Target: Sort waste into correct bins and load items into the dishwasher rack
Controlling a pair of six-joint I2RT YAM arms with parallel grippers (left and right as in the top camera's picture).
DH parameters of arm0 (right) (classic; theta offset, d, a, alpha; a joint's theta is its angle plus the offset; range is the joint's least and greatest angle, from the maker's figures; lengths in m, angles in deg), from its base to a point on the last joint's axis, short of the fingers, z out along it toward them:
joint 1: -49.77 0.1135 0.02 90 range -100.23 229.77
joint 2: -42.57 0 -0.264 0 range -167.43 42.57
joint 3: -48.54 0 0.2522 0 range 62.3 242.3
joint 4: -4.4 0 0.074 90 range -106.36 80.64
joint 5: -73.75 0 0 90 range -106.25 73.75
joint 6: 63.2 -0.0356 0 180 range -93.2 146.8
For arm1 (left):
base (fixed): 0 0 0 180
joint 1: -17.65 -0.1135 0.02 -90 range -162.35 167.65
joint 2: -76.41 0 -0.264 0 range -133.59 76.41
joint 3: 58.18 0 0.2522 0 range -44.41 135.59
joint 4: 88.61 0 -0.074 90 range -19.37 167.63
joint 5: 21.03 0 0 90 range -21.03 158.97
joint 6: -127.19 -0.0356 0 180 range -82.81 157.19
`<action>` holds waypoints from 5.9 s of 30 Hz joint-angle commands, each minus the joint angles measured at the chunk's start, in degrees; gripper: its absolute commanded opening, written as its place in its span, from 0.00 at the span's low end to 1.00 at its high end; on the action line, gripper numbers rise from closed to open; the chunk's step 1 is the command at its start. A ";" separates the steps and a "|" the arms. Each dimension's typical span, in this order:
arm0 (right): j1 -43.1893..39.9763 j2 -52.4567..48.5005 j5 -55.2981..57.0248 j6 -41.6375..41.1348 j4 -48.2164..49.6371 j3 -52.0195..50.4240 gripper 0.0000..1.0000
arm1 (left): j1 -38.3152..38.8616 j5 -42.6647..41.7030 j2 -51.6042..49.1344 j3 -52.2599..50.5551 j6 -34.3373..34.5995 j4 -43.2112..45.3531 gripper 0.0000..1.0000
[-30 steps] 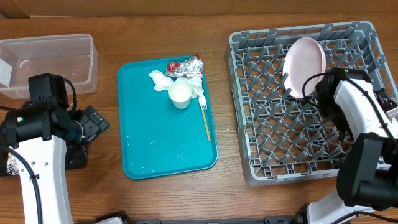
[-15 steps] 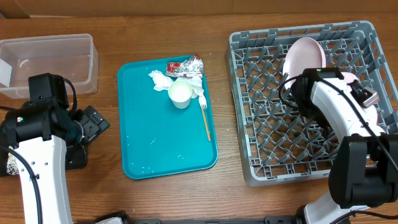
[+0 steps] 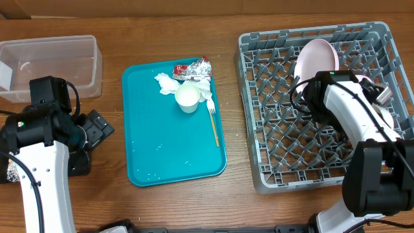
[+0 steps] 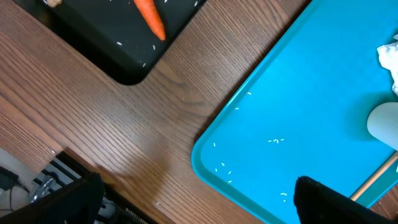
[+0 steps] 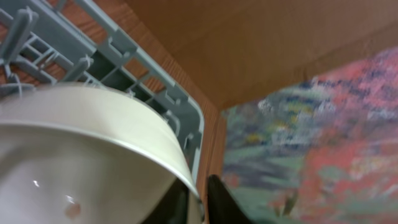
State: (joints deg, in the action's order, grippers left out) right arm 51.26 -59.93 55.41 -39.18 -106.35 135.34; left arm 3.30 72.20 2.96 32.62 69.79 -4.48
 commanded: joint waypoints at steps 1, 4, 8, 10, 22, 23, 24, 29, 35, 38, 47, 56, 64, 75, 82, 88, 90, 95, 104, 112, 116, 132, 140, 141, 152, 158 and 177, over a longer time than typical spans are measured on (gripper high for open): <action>-2.05 -0.04 5.44 1.51 0.48 0.81 0.06 | -0.31 -0.26 0.44 0.59 -0.87 0.07 1.00; -4.55 -0.07 5.64 1.49 0.76 1.79 0.04 | -0.31 -0.24 0.44 0.61 -0.87 0.07 1.00; -6.91 -0.04 5.51 1.51 2.43 2.47 0.04 | -0.31 -0.24 0.44 0.59 -0.87 0.07 1.00; -6.95 -0.04 7.02 1.53 2.36 2.49 0.04 | -0.31 -0.24 0.44 0.61 -0.87 0.07 1.00; -6.99 -0.07 7.41 1.53 3.32 2.29 0.04 | -0.31 -0.24 0.44 0.61 -0.87 0.07 1.00; -6.99 -0.07 6.29 1.53 3.74 2.29 0.04 | -0.31 -0.24 0.44 0.61 -0.87 0.07 1.00; -6.99 -0.07 5.33 1.53 4.04 2.25 0.04 | -0.31 -0.24 0.44 0.61 -0.87 0.07 1.00; -6.99 -0.07 3.87 1.55 5.64 1.18 0.04 | -0.31 -0.24 0.44 0.61 -0.87 0.07 1.00; -6.97 -0.07 1.60 1.57 5.55 0.07 0.04 | -0.31 -0.24 0.44 0.59 -0.87 0.07 1.00; -6.97 -0.07 -0.04 1.55 5.20 -0.76 0.04 | -0.31 -0.26 0.44 0.61 -0.87 0.07 1.00; -6.86 -0.07 -2.99 1.53 3.67 -0.94 0.04 | -0.31 -0.24 0.44 0.61 -0.87 0.07 1.00; 0.15 -0.07 -3.23 1.53 3.96 -0.94 0.04 | -0.31 -0.26 0.44 0.59 -0.87 0.07 1.00; 4.98 -0.07 -9.53 1.53 5.84 -0.87 0.36 | -0.31 -0.24 0.44 0.59 -0.87 0.07 1.00; 4.96 4.72 -31.08 1.55 7.43 8.59 0.58 | -0.31 -0.24 0.44 0.59 -0.87 0.07 1.00; 1.95 15.98 -59.95 15.89 13.44 18.84 0.87 | -0.31 -0.26 0.44 0.61 -0.87 0.07 1.00; 1.42 23.08 -80.61 25.55 17.90 20.72 0.99 | -0.31 -0.24 0.44 0.59 -0.87 0.07 1.00; 1.70 24.22 -88.13 27.32 19.23 20.72 1.00 | -0.31 -0.26 0.44 0.59 -0.87 0.07 1.00; 4.72 24.02 -97.09 32.02 21.55 20.70 1.00 | -0.31 -0.24 0.44 0.59 -0.87 0.07 1.00; 7.65 22.60 -96.80 31.93 22.58 20.68 1.00 | -0.31 -0.26 0.44 0.59 -0.87 0.07 1.00; 7.65 22.21 -96.80 31.93 22.58 20.68 1.00 | -0.31 -0.26 0.44 0.61 -0.87 0.07 1.00; 7.65 22.21 -96.78 31.93 22.60 20.68 1.00 | -0.31 -0.24 0.44 0.59 -0.87 0.07 1.00; 7.65 22.21 -96.78 31.93 22.60 20.68 1.00 | -0.31 -0.24 0.44 0.61 -0.87 0.07 1.00; 7.65 22.21 -96.78 31.93 22.60 20.68 1.00 | -0.31 -0.26 0.44 0.59 -0.87 0.07 1.00; 7.65 22.21 -96.78 31.93 22.60 20.68 1.00 | -0.31 -0.24 0.44 0.61 -0.87 0.07 1.00; 7.65 22.21 -96.78 31.93 22.60 20.68 1.00 | -0.31 -0.26 0.44 0.61 -0.87 0.07 1.00; 7.65 22.21 -96.78 31.93 22.60 20.68 1.00 | -0.31 -0.26 0.44 0.59 -0.87 0.07 1.00; 7.65 22.21 -96.78 31.93 22.60 20.68 1.00 | -0.31 -0.24 0.44 0.59 -0.87 0.07 1.00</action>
State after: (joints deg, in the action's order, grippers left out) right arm 58.83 -37.72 -40.96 -7.66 -83.97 155.29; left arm 3.30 72.20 2.96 32.62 69.77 -4.46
